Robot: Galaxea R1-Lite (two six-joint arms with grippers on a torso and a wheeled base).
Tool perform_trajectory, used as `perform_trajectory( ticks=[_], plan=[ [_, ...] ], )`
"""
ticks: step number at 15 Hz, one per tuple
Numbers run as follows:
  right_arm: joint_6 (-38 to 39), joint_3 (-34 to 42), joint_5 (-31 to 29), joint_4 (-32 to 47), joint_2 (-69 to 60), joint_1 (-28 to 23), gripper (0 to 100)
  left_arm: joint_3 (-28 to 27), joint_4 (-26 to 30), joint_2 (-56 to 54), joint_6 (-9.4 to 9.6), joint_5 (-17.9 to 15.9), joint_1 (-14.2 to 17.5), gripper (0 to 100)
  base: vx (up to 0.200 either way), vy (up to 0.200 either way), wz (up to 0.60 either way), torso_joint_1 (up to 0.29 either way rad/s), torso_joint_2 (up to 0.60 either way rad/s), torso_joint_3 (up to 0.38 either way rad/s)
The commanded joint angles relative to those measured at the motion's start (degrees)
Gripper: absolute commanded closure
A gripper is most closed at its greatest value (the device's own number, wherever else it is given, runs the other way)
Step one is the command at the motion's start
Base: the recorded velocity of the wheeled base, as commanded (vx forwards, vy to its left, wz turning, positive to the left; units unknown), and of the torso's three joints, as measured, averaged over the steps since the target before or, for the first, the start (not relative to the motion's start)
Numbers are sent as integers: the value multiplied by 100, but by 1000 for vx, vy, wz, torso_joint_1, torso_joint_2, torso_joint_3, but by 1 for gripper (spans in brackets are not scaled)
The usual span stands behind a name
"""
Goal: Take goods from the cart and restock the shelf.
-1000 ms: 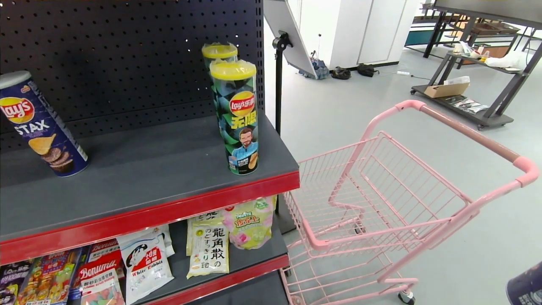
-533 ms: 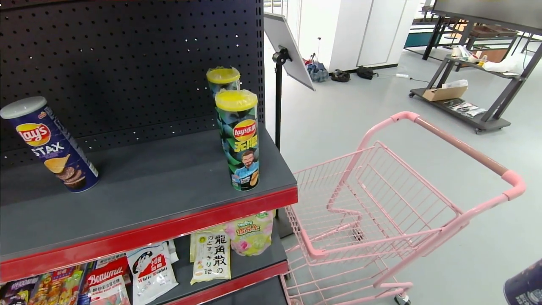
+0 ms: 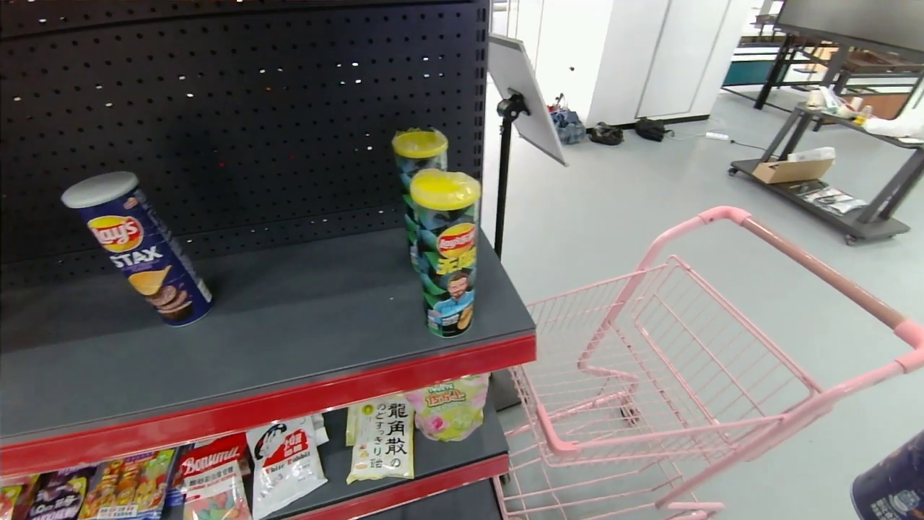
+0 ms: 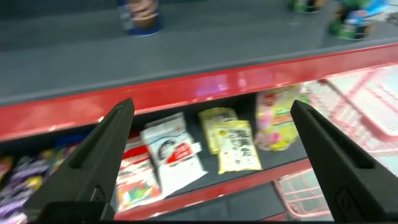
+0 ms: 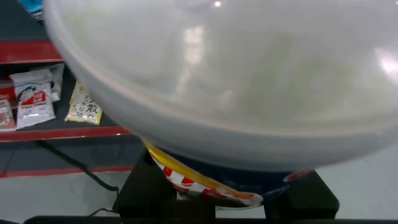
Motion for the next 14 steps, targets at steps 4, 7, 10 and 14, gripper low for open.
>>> perform_trajectory(
  ticks=[4,7,10,14],
  plan=[
    [-11,72,9,-12,0,4,100,0,-1,7,-2,0,-1,0,0,0,600,9,2,-1],
    [-134,450,9,-30,-458,13,100,0,-1,7,7,0,-1,0,0,67,0,1,1,1],
    [-90,714,44,-30,-888,13,100,0,-1,7,16,0,-1,0,0,200,0,2,4,4],
    [-125,907,36,-21,-1407,13,100,0,-1,7,16,0,-1,0,0,200,0,4,2,2]
  ],
)
